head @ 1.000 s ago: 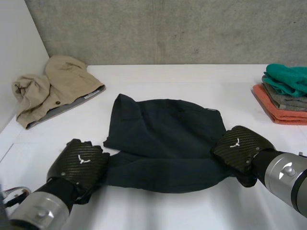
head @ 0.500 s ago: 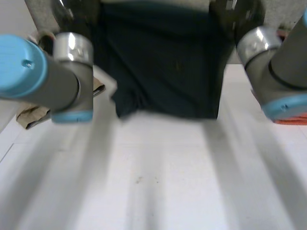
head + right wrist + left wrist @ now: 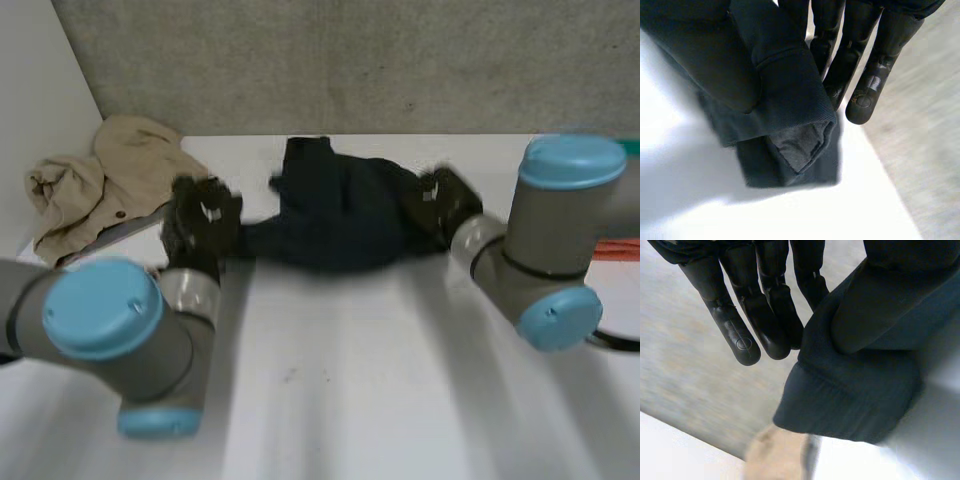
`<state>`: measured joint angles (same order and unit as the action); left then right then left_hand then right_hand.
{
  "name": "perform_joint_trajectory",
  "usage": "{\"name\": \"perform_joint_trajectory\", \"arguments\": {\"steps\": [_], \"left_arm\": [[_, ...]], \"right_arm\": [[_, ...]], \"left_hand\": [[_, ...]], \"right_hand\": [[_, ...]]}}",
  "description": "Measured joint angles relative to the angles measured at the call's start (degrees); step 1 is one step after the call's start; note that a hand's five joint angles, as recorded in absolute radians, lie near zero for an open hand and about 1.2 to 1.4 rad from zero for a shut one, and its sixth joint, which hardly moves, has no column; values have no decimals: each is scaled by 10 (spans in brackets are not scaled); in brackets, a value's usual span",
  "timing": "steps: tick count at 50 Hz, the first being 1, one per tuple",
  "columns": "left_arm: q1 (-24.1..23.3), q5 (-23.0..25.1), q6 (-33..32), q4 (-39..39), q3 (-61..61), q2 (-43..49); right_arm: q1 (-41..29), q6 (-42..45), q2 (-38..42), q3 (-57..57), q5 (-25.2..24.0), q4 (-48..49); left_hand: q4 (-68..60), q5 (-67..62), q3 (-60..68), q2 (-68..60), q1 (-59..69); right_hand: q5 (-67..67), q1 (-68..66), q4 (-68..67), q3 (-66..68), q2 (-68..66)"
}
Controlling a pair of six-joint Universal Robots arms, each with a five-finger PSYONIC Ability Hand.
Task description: Fold the laundry.
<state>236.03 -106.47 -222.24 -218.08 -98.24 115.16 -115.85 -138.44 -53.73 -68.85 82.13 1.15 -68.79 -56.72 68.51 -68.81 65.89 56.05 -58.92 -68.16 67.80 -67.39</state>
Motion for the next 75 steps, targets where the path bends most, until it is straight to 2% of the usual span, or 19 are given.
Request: {"name": "perform_joint_trajectory", "arguments": {"steps": [5, 8, 11, 12, 13, 14, 23, 30, 36, 48, 60, 67, 75], "left_arm": [[-20, -18, 5, 36, -40, -1], [-26, -26, 9, 55, -48, -5], [-27, -29, 13, 63, -48, -8], [-27, -30, 16, 67, -47, -10], [-26, -30, 16, 68, -47, -11], [-26, -30, 18, 69, -46, -11], [-23, -29, 22, 68, -43, -12], [-22, -28, 28, 67, -42, -12], [-21, -28, 31, 67, -40, -12], [-20, -27, 31, 67, -34, -10], [-17, -26, 31, 66, -24, -6], [-14, -26, 30, 66, -15, -4], [-11, -27, 30, 66, -7, -2]], "right_arm": [[4, -37, 10, -25, -2, -64], [6, -91, 5, -39, -6, -83], [6, -114, 0, -45, -8, -86], [7, -147, -14, -58, -11, -86], [7, -152, -18, -61, -12, -86], [7, -166, -30, -71, -14, -85], [22, -183, -115, -151, -35, -78], [52, -177, -183, -238, -90, -75], [66, -176, -193, -275, -119, -57], [65, -176, -89, -239, -117, 14], [44, -179, -7, -152, -100, 15], [28, -180, 25, -108, -93, 15], [24, -179, 60, -70, -90, 15]], "left_hand": [[0, 0, 0, 0, 0], [0, 0, 0, 0, 0], [0, 0, 0, 0, 0], [0, 0, 0, 0, 0], [0, 0, 0, 0, 0], [0, 0, 0, 0, 0], [0, 0, 0, 0, 0], [0, 0, 0, 0, 0], [0, 0, 0, 0, 0], [0, 0, 0, 0, 0], [0, 0, 0, 0, 0], [0, 0, 0, 0, 0], [0, 0, 0, 0, 0]], "right_hand": [[0, 0, 0, 0, 0], [-73, 35, 96, -93, 96], [-73, 35, 96, -93, 96], [-223, 190, 250, -245, 248], [-223, 190, 250, -245, 248], [-283, 240, 309, -305, 295], [-306, 254, 330, -327, 316], [-306, 254, 330, -326, 316], [-306, 254, 330, -326, 316], [-305, 254, 329, -325, 316], [-285, 247, 300, -293, 308], [-231, 175, 235, -234, 229], [-219, 169, 223, -221, 216]]}}
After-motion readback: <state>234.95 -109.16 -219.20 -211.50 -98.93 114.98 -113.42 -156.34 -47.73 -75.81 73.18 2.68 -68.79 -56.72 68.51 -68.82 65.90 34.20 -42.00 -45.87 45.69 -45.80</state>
